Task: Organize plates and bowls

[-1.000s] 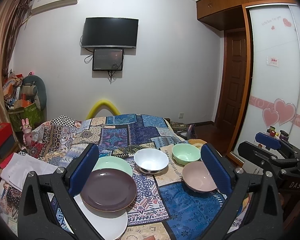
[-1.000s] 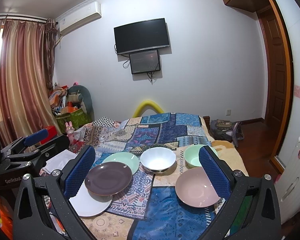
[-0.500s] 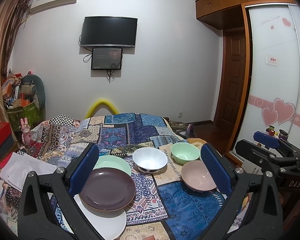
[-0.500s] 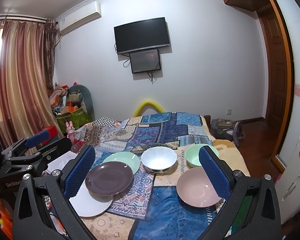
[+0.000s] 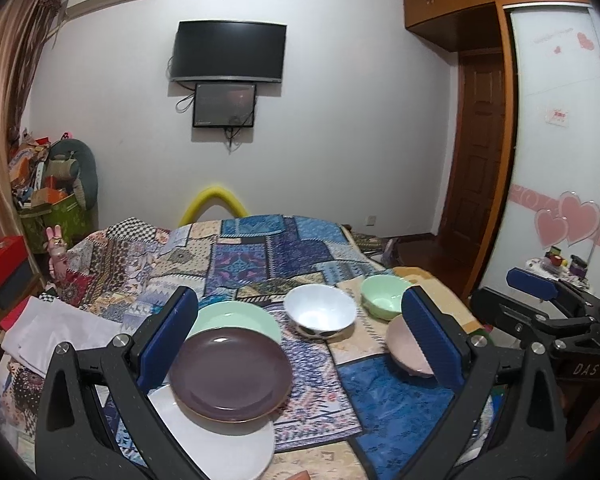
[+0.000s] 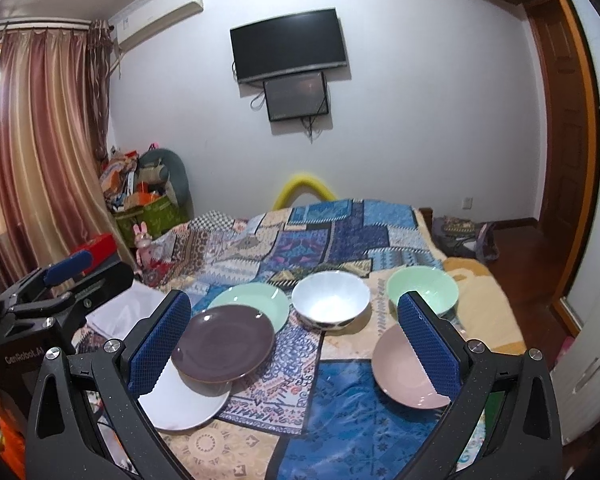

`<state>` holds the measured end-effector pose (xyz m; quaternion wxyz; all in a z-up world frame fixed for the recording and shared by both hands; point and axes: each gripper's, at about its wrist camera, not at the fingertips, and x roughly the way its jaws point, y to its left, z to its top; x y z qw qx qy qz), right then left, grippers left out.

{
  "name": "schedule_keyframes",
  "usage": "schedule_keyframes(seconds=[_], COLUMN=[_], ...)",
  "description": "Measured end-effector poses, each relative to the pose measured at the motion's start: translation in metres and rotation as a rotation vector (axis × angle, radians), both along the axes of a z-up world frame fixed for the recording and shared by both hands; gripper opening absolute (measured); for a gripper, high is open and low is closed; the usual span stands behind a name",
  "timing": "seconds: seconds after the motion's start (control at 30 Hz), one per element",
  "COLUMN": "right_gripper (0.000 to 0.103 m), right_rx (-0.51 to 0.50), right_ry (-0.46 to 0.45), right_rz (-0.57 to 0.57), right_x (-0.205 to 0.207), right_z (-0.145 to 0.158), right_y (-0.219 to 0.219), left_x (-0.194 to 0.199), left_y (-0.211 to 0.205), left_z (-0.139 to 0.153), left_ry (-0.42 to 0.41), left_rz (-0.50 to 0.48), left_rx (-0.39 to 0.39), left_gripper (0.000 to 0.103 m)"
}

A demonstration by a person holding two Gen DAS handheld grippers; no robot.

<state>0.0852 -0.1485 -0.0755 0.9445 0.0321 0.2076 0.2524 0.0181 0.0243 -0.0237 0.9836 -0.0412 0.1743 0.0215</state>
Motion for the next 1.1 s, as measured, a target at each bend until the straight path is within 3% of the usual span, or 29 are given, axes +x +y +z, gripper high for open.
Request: schedule_keyframes(seconds=[0.4,0.57,0.7,1.1], right_gripper=[0.103,0.099,0.092,0.066], right_rx=[-0.054,-0.091,-0.122,-0.166], right_ry=[0.137,0.207,0.268,0.433], right_rz=[0.046,0.063,0.078,0.119], right_x=[0.044,0.063,0.079,0.119], right_z=[-0.046,-0.068,-0.088,-0.134], right_y=[0.045,0.065,0.082,0.118], left_x=[0.040,0.061,0.081,0.129], left_y=[0.065,0.098,0.122,0.182], left_z=[-0.052,-0.082,-0.107,-0.186], left_ry=[0.126,0.199,0.275,0.495], left_rz=[0.085,0.088,0.090,0.075], left_rx=[0.021,-0.031,-0.077,-0.172], left_gripper=[0.103,0.101,0.086,0.054])
